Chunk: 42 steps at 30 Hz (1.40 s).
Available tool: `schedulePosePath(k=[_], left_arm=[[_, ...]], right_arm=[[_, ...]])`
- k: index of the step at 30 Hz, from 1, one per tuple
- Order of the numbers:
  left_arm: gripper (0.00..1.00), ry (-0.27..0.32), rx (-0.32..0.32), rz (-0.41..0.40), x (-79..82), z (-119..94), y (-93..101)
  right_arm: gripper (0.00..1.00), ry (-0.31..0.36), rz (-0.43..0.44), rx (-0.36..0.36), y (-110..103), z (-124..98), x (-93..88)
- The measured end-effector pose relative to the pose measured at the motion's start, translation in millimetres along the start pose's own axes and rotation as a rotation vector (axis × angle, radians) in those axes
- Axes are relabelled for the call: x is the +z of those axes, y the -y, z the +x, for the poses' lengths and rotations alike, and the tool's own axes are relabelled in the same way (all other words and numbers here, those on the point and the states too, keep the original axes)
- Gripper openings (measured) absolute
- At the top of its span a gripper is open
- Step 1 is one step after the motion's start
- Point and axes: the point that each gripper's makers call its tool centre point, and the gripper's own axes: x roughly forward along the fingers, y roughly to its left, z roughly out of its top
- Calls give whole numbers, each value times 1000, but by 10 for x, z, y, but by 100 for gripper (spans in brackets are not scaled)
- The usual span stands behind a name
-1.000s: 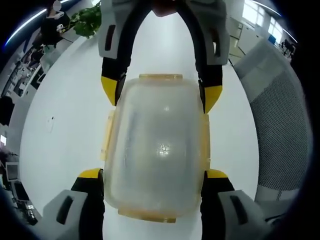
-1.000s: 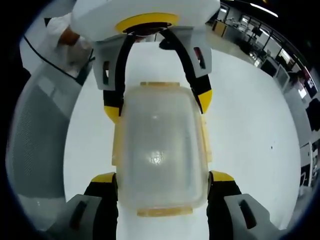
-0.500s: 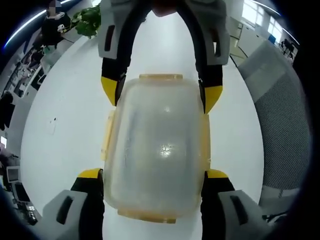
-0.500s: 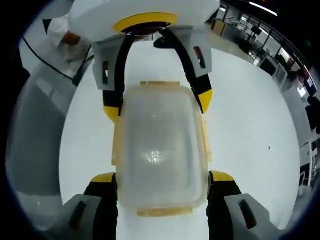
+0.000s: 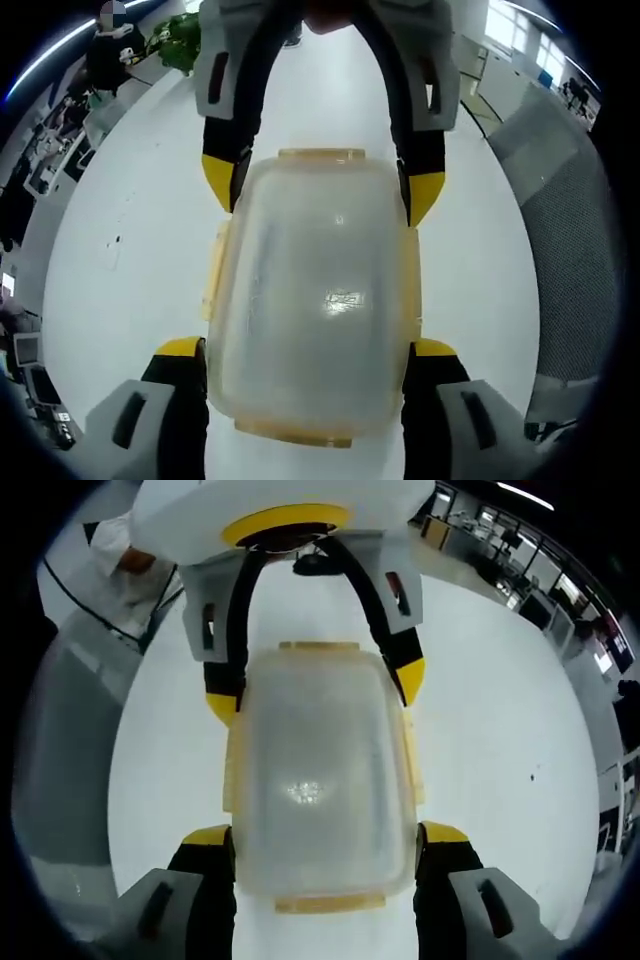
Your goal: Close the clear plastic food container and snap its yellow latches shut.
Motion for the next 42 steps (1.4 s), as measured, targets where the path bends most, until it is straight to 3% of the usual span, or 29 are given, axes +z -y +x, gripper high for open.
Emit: schedulePosePath(k=[10,30,38,42], left_arm=[[80,8,6,-14,-4,10,-104],[81,42,2,-19,-10,-23,-111],[81,133,6,-29,34,-73,-132],[83,148,14,-27,59,-64,-127]], right_arm=[[73,-7,-13,6,121,13,9],[74,22,-12,9,126,-2,40],[74,63,-26,3,130,-51,44],[74,107,-14,0,129,-74,37]])
